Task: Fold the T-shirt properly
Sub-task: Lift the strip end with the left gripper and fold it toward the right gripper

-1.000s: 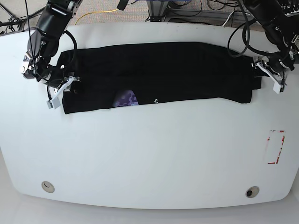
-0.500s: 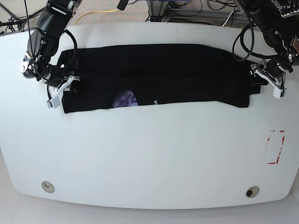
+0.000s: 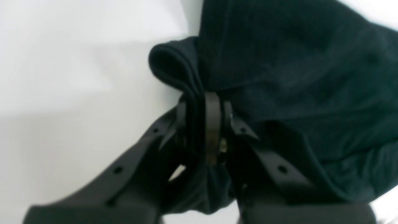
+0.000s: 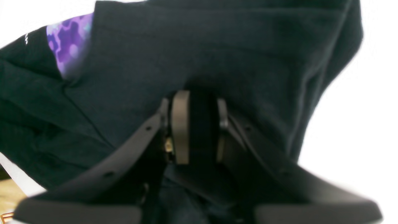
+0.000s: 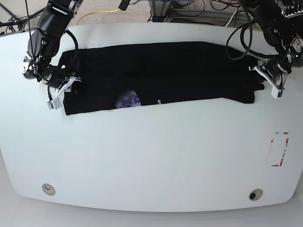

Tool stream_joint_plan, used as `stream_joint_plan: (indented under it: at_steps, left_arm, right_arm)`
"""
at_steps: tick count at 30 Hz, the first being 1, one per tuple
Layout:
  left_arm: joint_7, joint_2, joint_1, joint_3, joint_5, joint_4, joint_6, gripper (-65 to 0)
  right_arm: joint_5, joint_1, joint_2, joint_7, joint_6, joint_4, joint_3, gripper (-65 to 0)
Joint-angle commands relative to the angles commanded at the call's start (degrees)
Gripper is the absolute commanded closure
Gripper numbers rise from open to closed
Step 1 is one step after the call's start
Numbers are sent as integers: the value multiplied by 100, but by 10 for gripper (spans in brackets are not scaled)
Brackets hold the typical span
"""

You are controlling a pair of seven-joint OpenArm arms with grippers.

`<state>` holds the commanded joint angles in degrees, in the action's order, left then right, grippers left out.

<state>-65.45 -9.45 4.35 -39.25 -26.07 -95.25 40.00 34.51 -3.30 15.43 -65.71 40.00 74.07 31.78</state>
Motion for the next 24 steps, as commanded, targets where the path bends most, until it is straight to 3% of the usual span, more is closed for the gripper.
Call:
stream_joint_plan:
  at_steps: [7,15,18,24]
  left_arm:
    - [0,0,580,1415,0,-1802,0,-36]
    - [0,18,466,2936,0,-1899,0,-36]
    - [18,264,193,3332,35,-1864,0,-38]
    - [18,457,26,3938,35,-1846,0,-40]
  right_arm:
    - [0,0,0,0,0,0,0,-114]
    - [-9,0,0,0,0,0,-9,-114]
    - [-9,0,9,0,0,0,-9,-114]
    - [-9,0,9,0,0,0,-9,-114]
